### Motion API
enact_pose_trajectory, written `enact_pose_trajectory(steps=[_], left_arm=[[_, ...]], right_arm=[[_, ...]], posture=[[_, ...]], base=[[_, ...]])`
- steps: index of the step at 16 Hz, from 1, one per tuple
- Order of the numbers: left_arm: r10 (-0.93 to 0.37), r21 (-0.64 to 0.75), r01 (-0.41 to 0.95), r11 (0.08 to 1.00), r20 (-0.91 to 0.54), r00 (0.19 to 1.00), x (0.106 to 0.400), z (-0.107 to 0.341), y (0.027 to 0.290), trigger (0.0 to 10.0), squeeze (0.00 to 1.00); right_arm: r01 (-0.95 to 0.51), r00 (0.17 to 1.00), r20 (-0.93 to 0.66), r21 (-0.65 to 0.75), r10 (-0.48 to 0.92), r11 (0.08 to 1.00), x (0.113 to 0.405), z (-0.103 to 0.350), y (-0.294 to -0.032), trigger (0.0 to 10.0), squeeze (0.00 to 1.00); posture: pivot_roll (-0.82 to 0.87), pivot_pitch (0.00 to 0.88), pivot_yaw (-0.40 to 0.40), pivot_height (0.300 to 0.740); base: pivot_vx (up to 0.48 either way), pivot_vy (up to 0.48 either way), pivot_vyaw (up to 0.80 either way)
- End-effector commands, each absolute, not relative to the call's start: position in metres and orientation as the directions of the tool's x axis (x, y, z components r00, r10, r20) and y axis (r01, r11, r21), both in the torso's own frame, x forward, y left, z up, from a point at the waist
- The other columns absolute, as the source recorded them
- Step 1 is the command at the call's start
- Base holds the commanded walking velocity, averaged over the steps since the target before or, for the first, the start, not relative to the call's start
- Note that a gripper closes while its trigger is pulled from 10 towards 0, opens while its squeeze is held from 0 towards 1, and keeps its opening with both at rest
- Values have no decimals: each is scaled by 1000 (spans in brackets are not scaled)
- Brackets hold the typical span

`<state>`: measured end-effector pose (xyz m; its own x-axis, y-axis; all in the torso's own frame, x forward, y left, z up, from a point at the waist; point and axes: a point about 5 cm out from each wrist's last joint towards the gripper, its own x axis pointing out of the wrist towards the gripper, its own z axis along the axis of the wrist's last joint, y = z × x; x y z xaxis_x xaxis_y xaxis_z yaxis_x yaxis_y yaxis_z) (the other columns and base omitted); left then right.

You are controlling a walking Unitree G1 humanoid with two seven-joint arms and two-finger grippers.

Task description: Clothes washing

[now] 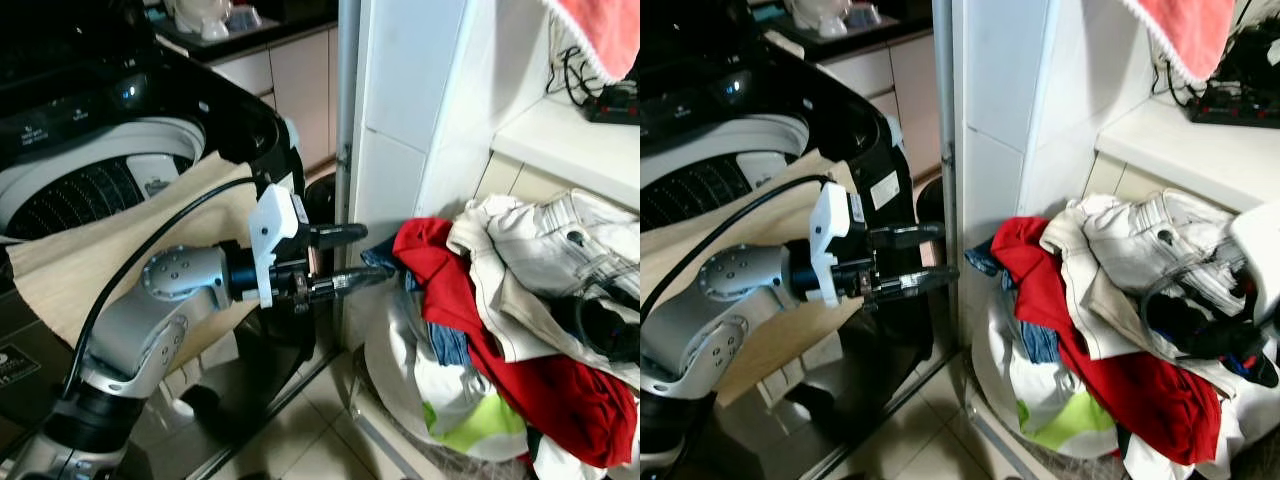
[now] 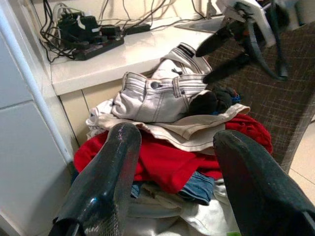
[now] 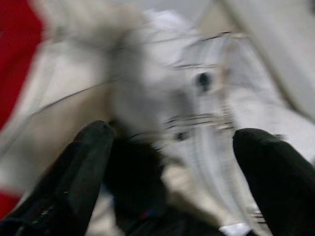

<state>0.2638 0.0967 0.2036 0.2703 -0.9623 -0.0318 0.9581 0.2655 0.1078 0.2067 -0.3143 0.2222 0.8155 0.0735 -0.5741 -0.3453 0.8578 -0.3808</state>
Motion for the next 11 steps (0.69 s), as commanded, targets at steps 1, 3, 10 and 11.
enact_pose_trajectory(steps=[1,3,10,11], left_arm=[[-967,112,963,246,-37,251,262,206,95,10000,0],[-970,103,967,233,-46,238,261,205,94,10000,0],[-976,82,977,196,-81,202,257,201,93,10000,0],[-975,84,977,198,-83,205,257,201,93,10000,0]], right_arm=[[-393,802,-587,-384,107,836,204,230,-313,10000,1000],[-455,717,-697,-437,27,776,196,221,-324,10000,1000],[-501,632,-763,-269,135,822,194,178,-331,10000,0],[-487,623,-777,-296,90,822,193,174,-338,10000,0]], posture=[[-123,0,72,740],[-125,0,70,740],[-117,0,66,740],[-113,0,64,740]], base=[[0,0,0],[0,0,0],[0,0,0],[0,0,0]])
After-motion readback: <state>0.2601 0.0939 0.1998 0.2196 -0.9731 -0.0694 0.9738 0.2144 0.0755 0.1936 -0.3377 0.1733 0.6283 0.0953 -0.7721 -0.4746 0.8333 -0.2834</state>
